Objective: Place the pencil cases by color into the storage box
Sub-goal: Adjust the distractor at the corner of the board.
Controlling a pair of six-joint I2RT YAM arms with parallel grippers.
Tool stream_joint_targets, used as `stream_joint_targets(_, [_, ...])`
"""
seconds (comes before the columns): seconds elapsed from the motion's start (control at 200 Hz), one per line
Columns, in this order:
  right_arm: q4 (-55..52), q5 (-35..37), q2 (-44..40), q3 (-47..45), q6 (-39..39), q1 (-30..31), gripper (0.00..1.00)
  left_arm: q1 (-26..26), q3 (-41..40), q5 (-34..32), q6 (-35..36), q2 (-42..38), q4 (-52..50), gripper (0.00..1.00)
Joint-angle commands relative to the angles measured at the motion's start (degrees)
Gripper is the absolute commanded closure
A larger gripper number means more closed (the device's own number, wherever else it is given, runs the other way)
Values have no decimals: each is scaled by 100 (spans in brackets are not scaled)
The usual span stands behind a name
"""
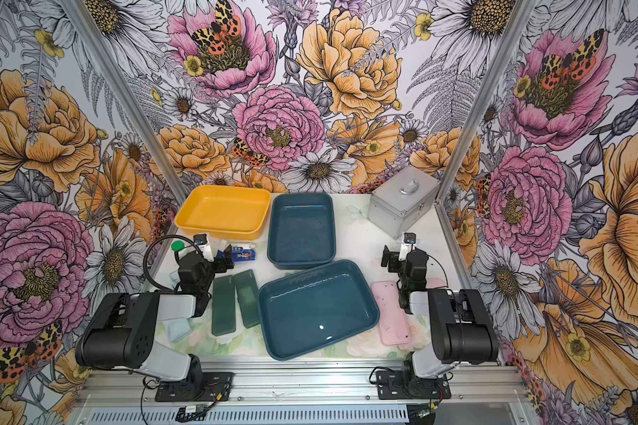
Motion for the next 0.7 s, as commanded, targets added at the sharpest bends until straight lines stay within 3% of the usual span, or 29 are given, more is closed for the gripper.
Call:
stream_joint_targets(0.0, [21, -11, 58, 136, -40, -3, 1, 35, 142, 76, 76, 65, 67, 1])
stream_joint_targets(0.695, [30, -15, 41, 118, -49, 1, 1, 133, 153, 202, -14, 62, 51, 1])
